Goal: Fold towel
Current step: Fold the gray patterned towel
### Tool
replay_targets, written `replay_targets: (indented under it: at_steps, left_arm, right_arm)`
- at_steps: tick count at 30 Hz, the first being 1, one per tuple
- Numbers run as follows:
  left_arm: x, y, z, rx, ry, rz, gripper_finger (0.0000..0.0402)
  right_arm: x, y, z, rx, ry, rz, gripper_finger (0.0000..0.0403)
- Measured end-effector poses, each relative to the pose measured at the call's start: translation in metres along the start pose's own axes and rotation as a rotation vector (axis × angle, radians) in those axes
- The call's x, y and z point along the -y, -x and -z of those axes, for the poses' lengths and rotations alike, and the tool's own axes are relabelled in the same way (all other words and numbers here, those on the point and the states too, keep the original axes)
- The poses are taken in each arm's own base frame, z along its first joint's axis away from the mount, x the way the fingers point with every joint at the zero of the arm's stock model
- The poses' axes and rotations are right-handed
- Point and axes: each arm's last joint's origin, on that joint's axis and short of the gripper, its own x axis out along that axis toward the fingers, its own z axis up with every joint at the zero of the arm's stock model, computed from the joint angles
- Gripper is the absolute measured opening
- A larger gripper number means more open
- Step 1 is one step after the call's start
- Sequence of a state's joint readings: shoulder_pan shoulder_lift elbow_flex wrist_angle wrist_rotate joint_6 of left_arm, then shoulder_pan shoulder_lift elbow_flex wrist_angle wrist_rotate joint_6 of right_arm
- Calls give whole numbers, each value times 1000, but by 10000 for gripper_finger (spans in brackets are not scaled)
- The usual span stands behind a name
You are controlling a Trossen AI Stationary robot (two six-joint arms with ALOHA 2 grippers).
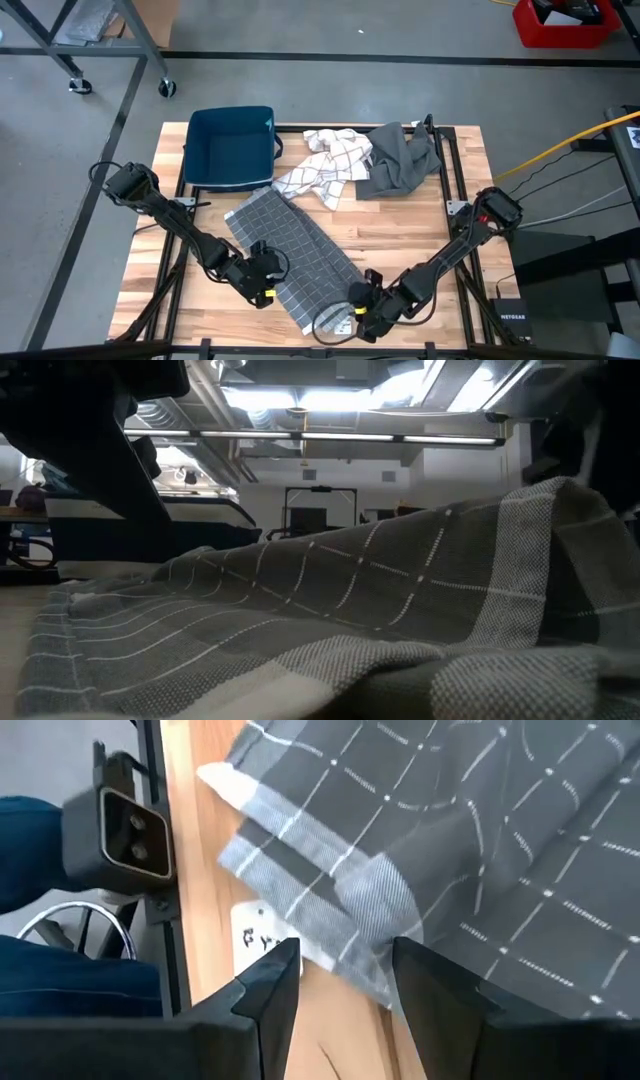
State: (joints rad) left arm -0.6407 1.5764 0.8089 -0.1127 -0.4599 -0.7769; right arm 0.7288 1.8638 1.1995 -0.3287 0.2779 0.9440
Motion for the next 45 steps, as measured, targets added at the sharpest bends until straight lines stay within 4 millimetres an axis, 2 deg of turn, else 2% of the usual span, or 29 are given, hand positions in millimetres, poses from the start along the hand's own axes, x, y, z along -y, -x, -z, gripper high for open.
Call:
replay_targets:
  at_steps: [16, 19, 23, 25, 28, 34, 41, 45]
  left_arm:
    - [0, 0, 0, -1, 0, -1, 115]
    - [0, 0, 0, 0, 0, -1, 115]
    - [0, 0, 0, 0, 0, -1, 115]
    - [0, 0, 0, -1, 0, -1, 115]
    - [0, 0, 0, 0, 0, -1, 115]
    - [0, 0, 0, -1, 6, -1, 115]
    - [0, 0, 0, -1, 11, 0, 115]
    - [0, 0, 0, -1, 34, 0, 115]
  right_arm:
    - [11, -8, -3, 104, -94, 144, 160]
    - [13, -9, -4, 107, -148, 150, 127]
    - [13, -9, -4, 110, -193, 148, 39]
    - [10, -7, -1, 107, -195, 141, 13]
    - [8, -5, 2, 128, -284, 135, 20]
    - [4, 6, 13, 118, -412, 152, 9]
    - [4, 13, 32, 111, -709, 218, 5]
    - [2, 16, 37, 172, -890, 221, 8]
